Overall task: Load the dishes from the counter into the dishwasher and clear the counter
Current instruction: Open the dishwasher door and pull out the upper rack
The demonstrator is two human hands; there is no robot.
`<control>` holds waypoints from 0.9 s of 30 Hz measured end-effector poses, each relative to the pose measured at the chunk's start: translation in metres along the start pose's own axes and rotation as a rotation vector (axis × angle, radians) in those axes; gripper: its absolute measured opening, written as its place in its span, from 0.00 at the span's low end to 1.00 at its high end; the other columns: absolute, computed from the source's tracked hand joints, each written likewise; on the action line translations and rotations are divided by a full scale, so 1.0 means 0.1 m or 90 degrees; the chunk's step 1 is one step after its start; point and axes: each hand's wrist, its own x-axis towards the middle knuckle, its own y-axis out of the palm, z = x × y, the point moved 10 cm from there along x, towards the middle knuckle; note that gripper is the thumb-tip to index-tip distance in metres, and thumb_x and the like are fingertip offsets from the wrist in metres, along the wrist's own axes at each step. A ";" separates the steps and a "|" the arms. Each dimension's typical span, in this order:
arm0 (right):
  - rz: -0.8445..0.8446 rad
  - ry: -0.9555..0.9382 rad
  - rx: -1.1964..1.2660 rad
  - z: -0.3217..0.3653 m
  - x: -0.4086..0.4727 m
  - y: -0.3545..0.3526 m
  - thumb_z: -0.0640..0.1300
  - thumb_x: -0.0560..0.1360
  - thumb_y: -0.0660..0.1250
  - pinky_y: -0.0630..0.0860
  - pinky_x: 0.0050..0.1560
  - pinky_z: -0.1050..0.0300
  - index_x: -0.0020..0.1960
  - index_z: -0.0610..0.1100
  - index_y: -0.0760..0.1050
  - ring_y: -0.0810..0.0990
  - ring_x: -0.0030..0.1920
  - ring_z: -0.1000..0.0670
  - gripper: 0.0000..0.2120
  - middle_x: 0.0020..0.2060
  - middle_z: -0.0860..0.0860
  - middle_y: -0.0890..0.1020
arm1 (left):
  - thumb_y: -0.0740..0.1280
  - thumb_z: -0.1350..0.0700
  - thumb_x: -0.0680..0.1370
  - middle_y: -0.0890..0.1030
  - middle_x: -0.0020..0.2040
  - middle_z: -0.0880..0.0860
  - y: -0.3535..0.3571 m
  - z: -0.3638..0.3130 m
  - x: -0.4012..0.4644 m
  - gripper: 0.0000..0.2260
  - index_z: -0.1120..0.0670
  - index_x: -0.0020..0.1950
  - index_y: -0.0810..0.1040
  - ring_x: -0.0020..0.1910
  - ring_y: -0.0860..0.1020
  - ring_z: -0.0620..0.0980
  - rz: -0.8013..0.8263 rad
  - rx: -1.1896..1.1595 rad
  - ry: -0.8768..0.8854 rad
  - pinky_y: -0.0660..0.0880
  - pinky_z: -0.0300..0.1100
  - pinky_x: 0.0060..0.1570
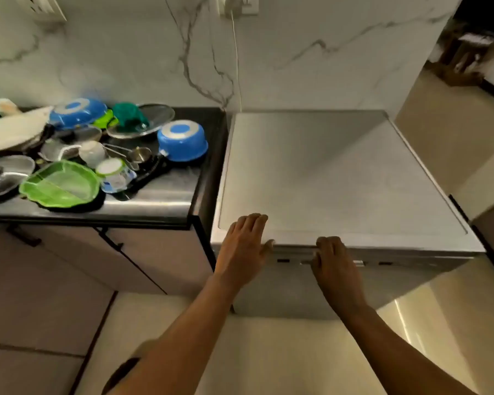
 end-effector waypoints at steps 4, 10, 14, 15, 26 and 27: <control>-0.145 0.376 0.218 -0.75 -0.41 0.09 0.40 0.77 0.65 0.75 0.43 0.47 0.47 0.44 0.71 0.75 0.40 0.48 0.03 0.40 0.49 0.76 | 0.70 0.46 0.74 0.72 0.68 0.55 0.52 -0.27 -0.07 0.28 0.57 0.69 0.69 0.67 0.70 0.54 0.024 0.038 0.047 0.66 0.47 0.69; -0.304 0.790 0.868 -1.09 -0.77 0.77 0.44 0.80 0.65 0.80 0.51 0.53 0.54 0.40 0.73 0.81 0.44 0.49 0.08 0.47 0.42 0.80 | 0.71 0.47 0.74 0.70 0.71 0.56 0.82 -0.43 -0.11 0.27 0.57 0.70 0.71 0.72 0.65 0.57 -0.032 0.078 0.041 0.63 0.52 0.72; -0.292 0.828 1.099 -1.02 -0.65 0.93 0.45 0.80 0.65 0.78 0.59 0.51 0.63 0.42 0.74 0.80 0.57 0.46 0.13 0.58 0.43 0.80 | 0.74 0.56 0.72 0.72 0.69 0.56 0.81 -0.43 -0.10 0.24 0.56 0.66 0.73 0.71 0.68 0.57 -0.080 0.096 0.041 0.65 0.52 0.70; -0.284 0.826 1.136 -1.00 -0.64 0.96 0.45 0.80 0.65 0.77 0.61 0.50 0.64 0.42 0.74 0.80 0.59 0.45 0.14 0.59 0.43 0.80 | 0.74 0.57 0.72 0.73 0.68 0.56 0.81 -0.43 -0.10 0.23 0.56 0.65 0.74 0.70 0.69 0.57 -0.096 0.102 0.041 0.66 0.52 0.70; -0.192 0.744 1.172 -1.02 -0.55 1.00 0.49 0.80 0.62 0.75 0.60 0.52 0.54 0.50 0.73 0.76 0.61 0.46 0.05 0.54 0.48 0.79 | 0.72 0.57 0.74 0.69 0.73 0.53 0.85 -0.38 -0.17 0.25 0.55 0.70 0.71 0.75 0.61 0.53 -0.104 0.030 0.007 0.57 0.52 0.75; -0.197 0.743 1.160 -1.01 -0.61 0.99 0.49 0.80 0.62 0.76 0.57 0.53 0.54 0.50 0.73 0.76 0.62 0.46 0.05 0.56 0.48 0.78 | 0.70 0.54 0.76 0.65 0.76 0.53 0.87 -0.37 -0.20 0.27 0.55 0.73 0.68 0.77 0.57 0.52 -0.080 0.031 0.018 0.54 0.52 0.76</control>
